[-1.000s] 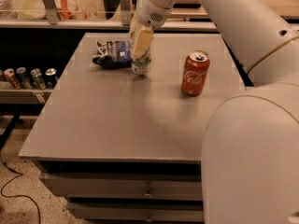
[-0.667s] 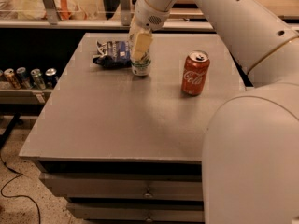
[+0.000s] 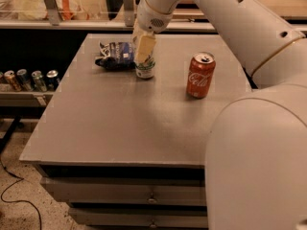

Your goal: Move 7up can near blue chip bag

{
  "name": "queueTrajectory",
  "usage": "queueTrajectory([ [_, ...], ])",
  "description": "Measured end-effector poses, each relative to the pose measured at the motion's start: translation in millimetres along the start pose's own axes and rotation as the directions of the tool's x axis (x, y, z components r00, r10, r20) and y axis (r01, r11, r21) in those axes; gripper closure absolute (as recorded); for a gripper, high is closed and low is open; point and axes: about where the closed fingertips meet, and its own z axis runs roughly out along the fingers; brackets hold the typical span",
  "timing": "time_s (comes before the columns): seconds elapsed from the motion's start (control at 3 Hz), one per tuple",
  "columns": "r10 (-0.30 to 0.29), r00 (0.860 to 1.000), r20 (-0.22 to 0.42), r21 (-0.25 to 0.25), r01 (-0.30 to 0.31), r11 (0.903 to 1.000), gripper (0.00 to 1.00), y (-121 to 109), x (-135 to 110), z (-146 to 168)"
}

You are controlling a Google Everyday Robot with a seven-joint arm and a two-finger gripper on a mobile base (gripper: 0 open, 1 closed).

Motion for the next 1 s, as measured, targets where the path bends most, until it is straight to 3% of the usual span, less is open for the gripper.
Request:
queueTrajectory([
  [0.33, -0.003, 1.000, -0.005, 0.000, 0.003, 1.0000, 0.86, -2.5, 1.0, 2.8],
  [1.0, 0.005, 1.000, -0.005, -0.007, -0.005, 1.0000, 0.39, -6.9, 3.5, 8.3],
])
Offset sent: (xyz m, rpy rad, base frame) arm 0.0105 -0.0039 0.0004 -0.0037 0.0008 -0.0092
